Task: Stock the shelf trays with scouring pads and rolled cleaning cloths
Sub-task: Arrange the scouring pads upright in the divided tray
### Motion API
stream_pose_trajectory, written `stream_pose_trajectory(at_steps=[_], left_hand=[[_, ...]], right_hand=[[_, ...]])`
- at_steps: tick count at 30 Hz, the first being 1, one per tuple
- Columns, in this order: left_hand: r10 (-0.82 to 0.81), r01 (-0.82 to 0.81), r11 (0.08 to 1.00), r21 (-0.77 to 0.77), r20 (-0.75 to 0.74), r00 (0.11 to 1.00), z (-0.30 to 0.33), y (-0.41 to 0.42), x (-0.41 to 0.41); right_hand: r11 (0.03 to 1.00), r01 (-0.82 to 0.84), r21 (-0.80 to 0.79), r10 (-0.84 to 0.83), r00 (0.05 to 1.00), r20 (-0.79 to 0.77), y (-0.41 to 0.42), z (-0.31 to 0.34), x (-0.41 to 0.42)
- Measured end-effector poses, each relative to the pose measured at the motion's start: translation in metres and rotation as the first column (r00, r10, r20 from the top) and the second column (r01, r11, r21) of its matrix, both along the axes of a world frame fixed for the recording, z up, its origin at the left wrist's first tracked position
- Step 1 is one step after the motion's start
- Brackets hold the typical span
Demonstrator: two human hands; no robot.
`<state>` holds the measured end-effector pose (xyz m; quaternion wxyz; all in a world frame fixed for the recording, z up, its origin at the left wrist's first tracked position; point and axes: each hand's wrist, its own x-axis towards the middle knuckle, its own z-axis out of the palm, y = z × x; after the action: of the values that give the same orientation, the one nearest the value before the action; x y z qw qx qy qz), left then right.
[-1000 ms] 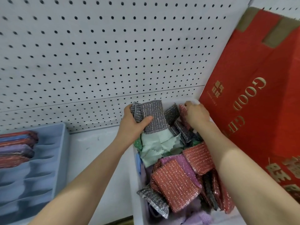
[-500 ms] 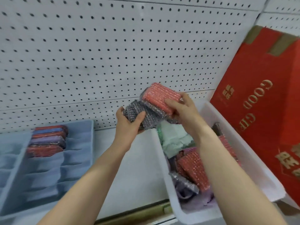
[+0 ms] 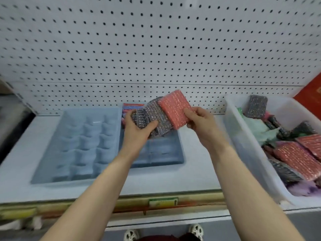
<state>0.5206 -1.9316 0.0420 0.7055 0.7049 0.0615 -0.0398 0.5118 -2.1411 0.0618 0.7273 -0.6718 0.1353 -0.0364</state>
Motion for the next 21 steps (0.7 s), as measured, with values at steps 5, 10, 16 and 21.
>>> stream_pose_trajectory(at_steps=[5,10,16,21], left_hand=[[0.223,-0.221,0.973,-0.068,0.010,0.975,-0.007,0.078,0.002],[0.325,-0.323,0.935,-0.145,-0.009,0.946,-0.013,0.127,0.003],[0.359,-0.358,0.919,-0.167,-0.023,0.933,-0.015,0.143,-0.003],[0.352,-0.351,0.923,-0.161,-0.020,0.936,-0.015,0.150,-0.001]], right_hand=[[0.999,0.045,0.025,-0.047,0.997,0.058,0.058,-0.013,0.009],[0.837,-0.045,-0.546,0.135,0.983,0.125,0.094,-0.034,0.023],[0.369,-0.087,-0.925,0.322,0.946,0.040,0.114,-0.058,0.038],[0.350,-0.053,-0.935,0.328,0.942,0.069,0.126,-0.060,0.053]])
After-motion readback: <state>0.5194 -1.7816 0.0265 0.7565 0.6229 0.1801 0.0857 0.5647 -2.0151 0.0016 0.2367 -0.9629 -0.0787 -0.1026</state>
